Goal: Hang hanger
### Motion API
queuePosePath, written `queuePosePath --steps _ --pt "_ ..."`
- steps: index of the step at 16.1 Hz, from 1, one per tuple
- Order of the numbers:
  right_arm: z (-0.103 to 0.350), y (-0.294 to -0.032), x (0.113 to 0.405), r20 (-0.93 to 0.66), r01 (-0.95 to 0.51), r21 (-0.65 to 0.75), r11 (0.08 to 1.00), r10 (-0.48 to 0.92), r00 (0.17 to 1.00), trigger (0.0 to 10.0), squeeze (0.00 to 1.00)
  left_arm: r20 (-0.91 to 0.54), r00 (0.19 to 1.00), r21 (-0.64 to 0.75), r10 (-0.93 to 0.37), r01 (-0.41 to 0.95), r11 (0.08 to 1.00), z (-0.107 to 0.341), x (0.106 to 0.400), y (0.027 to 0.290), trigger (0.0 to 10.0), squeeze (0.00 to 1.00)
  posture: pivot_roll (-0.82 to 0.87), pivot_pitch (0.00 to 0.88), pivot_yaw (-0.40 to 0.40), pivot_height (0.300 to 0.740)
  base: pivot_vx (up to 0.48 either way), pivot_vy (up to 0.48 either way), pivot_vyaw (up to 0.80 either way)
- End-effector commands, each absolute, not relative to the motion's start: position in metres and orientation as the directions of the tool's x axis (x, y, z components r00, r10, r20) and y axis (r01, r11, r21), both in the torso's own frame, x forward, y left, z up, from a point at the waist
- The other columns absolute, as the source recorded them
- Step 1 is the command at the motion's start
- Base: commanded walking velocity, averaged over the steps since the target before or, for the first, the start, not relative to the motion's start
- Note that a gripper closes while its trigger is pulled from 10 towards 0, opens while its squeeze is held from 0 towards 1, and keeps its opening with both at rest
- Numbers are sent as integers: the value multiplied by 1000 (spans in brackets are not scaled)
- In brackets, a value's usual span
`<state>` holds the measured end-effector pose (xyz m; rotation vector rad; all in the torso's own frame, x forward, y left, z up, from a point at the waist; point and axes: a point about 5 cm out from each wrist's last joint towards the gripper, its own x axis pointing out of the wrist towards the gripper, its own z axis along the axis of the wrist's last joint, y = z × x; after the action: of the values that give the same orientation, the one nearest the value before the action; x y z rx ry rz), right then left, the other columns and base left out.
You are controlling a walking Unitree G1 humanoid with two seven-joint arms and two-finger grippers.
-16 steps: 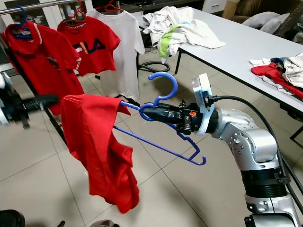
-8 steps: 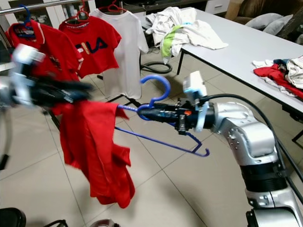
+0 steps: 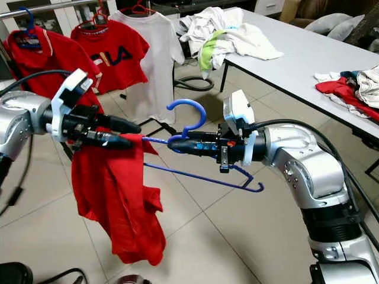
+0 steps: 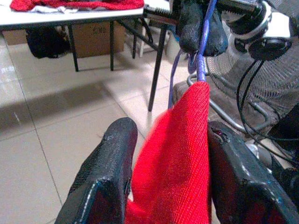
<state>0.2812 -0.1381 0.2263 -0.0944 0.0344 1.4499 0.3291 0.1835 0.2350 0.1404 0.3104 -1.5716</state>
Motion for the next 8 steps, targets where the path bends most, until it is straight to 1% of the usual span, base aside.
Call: queuePosePath --steps 1,2,3,4,7,8 --pt "236 -139 277 -56 -992 -80 99 993 104 0 0 -308 -23 -108 -951 994 11 240 330 187 10000 0 14 0 59 740 0 0 0" --pt "236 -139 276 -56 -992 -78 96 993 100 0 0 -316 -21 -108 -948 994 14 241 330 189 8549 0 14 0 59 740 0 0 0" --pt "236 -139 276 -55 -993 -77 90 994 95 0 0 -326 -15 -103 -945 994 20 242 330 191 1137 0 17 0 56 740 0 0 0" --pt "236 -139 275 -54 -993 -76 85 994 90 0 0 -328 -12 -104 -945 994 23 244 329 193 0 0 17 0 56 740 0 0 0" --pt "237 -138 275 -52 -994 -74 75 996 79 0 0 -348 -25 -124 -937 992 20 244 327 196 0 0 22 0 51 740 0 0 0" --pt "238 -137 276 -48 -995 -75 68 996 72 0 0 -371 -43 -139 -928 990 9 240 324 197 0 0 23 0 50 740 0 0 0"
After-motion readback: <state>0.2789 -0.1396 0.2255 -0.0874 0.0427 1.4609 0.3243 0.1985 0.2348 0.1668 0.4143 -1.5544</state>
